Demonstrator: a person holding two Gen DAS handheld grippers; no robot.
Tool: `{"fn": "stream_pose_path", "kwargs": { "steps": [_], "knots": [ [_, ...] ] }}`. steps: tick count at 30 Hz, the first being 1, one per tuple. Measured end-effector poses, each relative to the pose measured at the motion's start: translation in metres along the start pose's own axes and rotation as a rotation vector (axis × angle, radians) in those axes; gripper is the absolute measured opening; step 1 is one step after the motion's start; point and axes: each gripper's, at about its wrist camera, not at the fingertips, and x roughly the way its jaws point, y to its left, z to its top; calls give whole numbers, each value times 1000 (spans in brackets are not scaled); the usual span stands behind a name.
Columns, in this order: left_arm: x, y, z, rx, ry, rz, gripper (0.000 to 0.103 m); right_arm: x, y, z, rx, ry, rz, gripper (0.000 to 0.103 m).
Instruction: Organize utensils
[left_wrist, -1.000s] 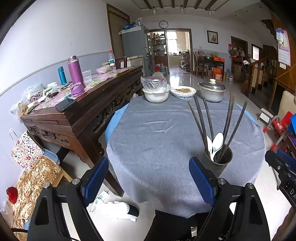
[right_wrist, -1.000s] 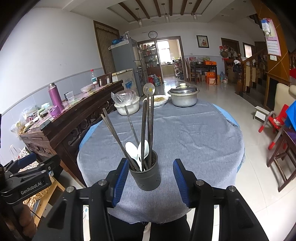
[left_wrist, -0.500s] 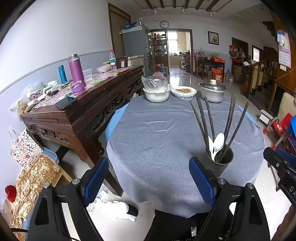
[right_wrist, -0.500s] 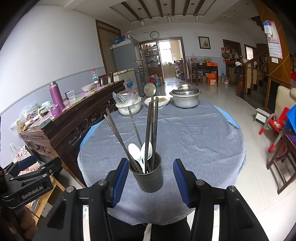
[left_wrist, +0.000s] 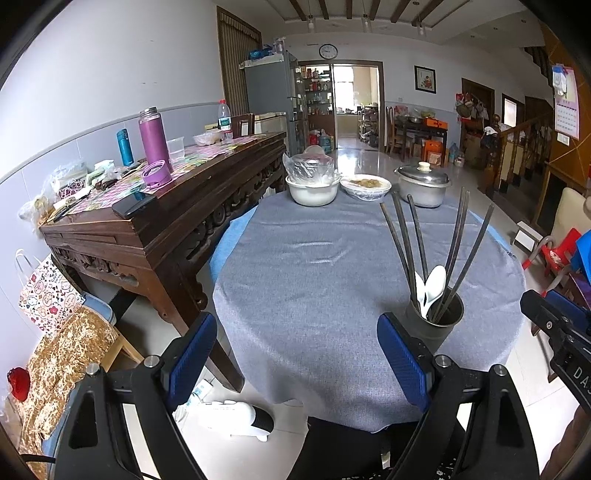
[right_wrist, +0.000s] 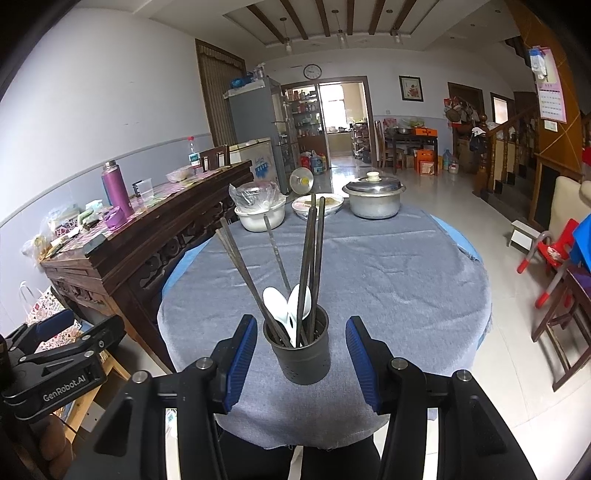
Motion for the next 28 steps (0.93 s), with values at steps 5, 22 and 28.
{"fn": "stream_pose_path", "kwargs": {
  "steps": [5, 22, 28],
  "knots": [
    [-2, 2, 0, -2, -9, -1, 89, 1, 4, 0, -9, 1, -2, 54],
    [11, 6, 3, -7, 9, -6, 89, 17, 13, 4, -24, 21, 1, 54],
    [40, 13, 13, -39, 24, -45, 89, 34, -16, 8, 21, 24, -39, 57]
  ]
}}
